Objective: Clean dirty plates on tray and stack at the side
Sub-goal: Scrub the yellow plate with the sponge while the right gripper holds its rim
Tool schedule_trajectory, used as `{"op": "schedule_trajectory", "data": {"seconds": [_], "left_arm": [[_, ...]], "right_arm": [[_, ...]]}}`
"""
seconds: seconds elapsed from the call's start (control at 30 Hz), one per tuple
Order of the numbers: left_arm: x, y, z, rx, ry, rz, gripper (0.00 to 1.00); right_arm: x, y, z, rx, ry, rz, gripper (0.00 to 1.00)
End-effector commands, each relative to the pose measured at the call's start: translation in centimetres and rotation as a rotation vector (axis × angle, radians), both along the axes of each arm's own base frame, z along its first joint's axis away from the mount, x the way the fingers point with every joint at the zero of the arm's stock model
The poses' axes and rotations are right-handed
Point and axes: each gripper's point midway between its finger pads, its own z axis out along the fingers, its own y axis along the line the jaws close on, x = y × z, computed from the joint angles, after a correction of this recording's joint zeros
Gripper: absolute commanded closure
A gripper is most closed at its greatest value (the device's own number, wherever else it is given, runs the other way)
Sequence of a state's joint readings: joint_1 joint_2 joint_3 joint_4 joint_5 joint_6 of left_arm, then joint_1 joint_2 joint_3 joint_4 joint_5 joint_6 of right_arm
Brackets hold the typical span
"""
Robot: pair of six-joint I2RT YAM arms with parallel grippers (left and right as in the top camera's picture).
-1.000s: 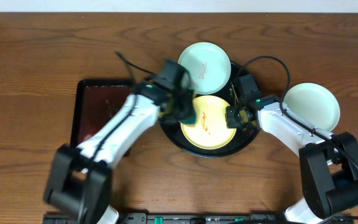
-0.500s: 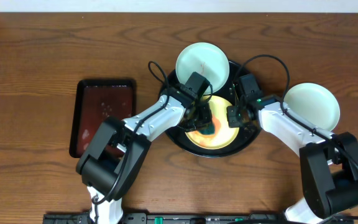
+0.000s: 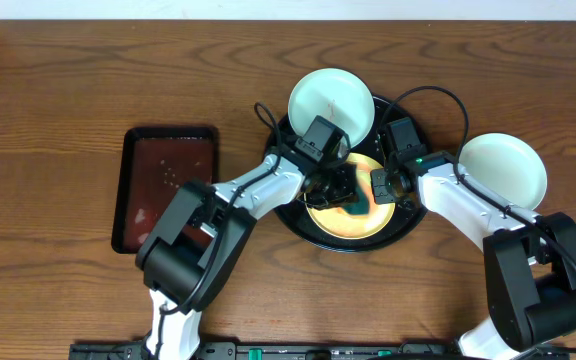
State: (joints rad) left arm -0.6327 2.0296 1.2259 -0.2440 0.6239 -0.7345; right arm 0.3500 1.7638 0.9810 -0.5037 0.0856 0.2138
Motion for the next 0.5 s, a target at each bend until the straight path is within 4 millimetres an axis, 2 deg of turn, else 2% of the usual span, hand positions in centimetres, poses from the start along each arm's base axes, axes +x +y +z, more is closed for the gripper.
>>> {"op": "schedule_trajectory", "data": {"seconds": [0.0, 0.27, 0.47], "left_arm": [[-4.1, -2.7, -1.0, -0.085, 0.083, -0.137, 0.93], [-3.4, -1.6, -2.1, -0.006, 0.047, -0.113, 0.92], [-4.5, 4.9, -5.6, 0.357, 0.096, -0.029, 0.92]], "right_arm": [[-2.0, 3.1, -0.8, 0.094, 0.07, 0.089, 0.99], [-2.0, 3.1, -0.8, 0.093, 0.071, 0.089, 0.99], [-2.1, 3.1, -0.8, 0.092, 0.072, 0.088, 0.99]]}}
